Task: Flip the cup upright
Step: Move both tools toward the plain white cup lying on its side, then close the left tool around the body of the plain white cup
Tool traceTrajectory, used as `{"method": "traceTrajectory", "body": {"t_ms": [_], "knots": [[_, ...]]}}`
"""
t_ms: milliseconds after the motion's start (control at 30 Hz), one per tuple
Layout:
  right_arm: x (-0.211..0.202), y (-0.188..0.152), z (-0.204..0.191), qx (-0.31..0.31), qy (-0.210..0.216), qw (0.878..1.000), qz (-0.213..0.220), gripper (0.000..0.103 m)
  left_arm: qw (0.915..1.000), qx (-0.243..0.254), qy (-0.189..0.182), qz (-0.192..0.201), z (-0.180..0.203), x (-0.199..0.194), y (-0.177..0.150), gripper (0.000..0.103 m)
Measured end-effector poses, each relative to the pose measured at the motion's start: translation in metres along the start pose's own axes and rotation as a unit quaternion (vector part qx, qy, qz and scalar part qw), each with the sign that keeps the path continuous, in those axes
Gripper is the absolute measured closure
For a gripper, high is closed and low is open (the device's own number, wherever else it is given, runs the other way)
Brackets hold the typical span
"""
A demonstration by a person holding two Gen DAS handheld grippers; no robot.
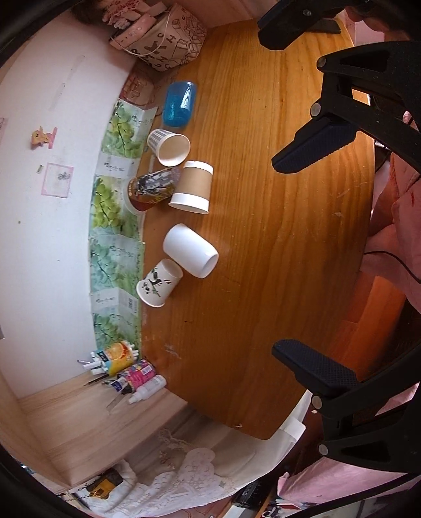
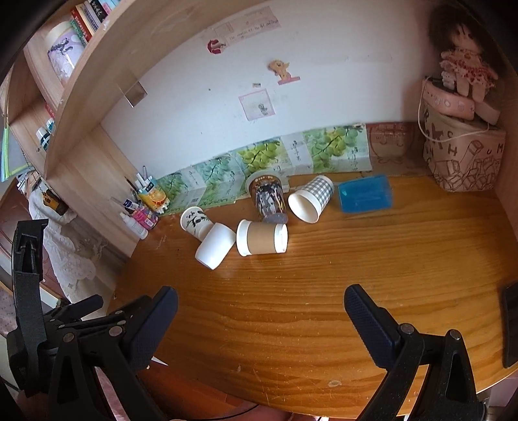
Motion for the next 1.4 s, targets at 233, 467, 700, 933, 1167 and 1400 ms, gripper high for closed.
{"method": "traceTrajectory", "body": {"t_ms": [233,467,700,933,1167,1400], "knots": [[0.027,-0.023,0.022,0.064,0.011,0.994,-0.082,0.000,0.9985,0.012,0.017,-0.050,-0.016,0.025,0.001,0.001],[0.040,-0.023,0.036,0.111,0.006,0.988,-0.107,0.000,0.9951,0.047,0.001,-0.087,-0.023,0.052,0.016,0.001],[0.055,-0.018,0.039,0.161,0.009,0.979,-0.126,0.000,0.9894,0.077,-0.023,-0.121,-0.024,0.089,0.042,0.001],[0.070,-0.005,0.036,0.196,-0.013,0.974,-0.117,0.000,0.9846,0.116,-0.030,-0.127,-0.026,0.121,0.072,0.001],[0.087,0.002,0.033,0.231,-0.035,0.966,-0.113,0.000,0.9759,0.154,-0.050,-0.146,-0.019,0.161,0.092,0.001],[0.104,0.002,0.028,0.251,-0.058,0.959,-0.117,0.000,0.9640,0.183,-0.079,-0.176,-0.004,0.199,0.097,0.001]]}}
Point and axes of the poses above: each gripper's, at about its wrist camera, not at the fingertips, and x roughly the way its jaws point, z to its right, y to its top, the point moved 9 cm from there along x, roughly the way its jaws point, and after that the axes turned 5 degrees about -y, right-handed, at the moved point
